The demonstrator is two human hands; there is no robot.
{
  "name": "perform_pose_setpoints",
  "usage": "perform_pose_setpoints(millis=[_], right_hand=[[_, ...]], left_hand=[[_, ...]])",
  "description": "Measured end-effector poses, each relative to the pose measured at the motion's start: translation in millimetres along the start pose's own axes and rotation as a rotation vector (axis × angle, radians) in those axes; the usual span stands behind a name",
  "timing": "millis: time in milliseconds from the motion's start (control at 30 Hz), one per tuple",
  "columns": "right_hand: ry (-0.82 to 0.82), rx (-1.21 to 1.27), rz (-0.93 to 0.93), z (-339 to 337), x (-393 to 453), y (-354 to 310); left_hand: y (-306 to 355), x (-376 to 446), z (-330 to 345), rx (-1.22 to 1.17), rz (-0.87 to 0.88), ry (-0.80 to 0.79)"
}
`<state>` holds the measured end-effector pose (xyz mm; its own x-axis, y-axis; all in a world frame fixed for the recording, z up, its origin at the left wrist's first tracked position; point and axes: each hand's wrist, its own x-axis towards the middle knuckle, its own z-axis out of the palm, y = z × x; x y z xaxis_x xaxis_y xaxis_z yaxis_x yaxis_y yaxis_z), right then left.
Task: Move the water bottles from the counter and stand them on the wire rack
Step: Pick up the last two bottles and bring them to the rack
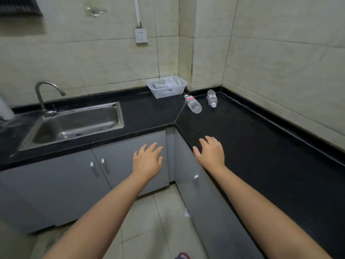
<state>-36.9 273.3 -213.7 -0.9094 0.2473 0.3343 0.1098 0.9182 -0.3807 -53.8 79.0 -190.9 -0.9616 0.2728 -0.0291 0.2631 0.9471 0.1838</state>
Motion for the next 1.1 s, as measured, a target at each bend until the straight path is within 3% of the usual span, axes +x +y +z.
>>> perform_pose_setpoints(millis=[400, 633, 900, 1100], right_hand=[[-0.048, 0.008, 0.132, 107.1, 228.7, 32.6], [-0.072, -0.103, 0.316, 151.5, 332.6, 66.0], [-0.017, -0.184, 0.648, 153.6, 409.3, 113.7], [-0.070, -0.093, 0.702, 166.0, 476.7, 157.2]], left_hand=[[-36.9, 260.4, -6.1, -0.006, 0.033, 0.024], [-38.8, 421.9, 17.5, -0.049, 0.217, -0.043], [28.9, 574.7, 46.9, -0.122, 0.541, -0.064], [90.5, 632.3, 84.5, -0.093, 0.637, -0.186]])
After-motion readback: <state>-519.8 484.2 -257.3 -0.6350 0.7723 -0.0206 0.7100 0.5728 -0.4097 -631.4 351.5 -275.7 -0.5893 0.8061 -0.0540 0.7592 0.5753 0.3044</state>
